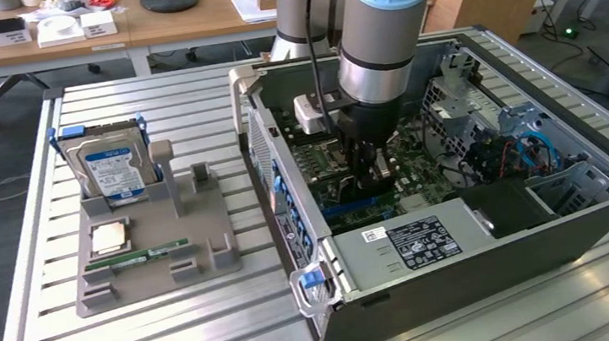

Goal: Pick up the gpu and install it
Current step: 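Insert the gpu into the slot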

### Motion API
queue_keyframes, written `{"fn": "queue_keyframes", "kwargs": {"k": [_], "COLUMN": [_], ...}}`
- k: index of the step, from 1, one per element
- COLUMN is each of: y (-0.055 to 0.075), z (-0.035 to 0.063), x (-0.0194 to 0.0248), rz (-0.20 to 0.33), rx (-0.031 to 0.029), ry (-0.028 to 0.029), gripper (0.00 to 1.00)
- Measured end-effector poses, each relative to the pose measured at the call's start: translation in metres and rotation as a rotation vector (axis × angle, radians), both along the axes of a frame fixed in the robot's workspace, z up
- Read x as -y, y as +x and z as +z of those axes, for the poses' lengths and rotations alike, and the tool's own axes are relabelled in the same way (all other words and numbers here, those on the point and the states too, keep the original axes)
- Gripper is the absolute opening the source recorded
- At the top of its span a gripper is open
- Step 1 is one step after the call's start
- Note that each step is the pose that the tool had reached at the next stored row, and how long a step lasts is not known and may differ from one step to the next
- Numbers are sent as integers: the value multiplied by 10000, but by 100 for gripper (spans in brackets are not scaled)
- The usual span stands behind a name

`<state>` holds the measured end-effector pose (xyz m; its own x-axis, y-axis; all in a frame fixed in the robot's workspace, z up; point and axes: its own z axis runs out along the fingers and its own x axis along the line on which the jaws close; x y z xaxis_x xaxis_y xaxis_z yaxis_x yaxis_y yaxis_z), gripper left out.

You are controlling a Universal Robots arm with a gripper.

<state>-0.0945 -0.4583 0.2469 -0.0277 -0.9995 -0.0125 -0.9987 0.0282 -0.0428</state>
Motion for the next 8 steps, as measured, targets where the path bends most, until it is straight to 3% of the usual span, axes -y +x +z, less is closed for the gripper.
{"fn": "queue_keyframes", "kwargs": {"k": [8], "y": [0], "z": [-8], "x": [-1], "rz": [-6], "rx": [2], "ry": [3], "gripper": [26]}}
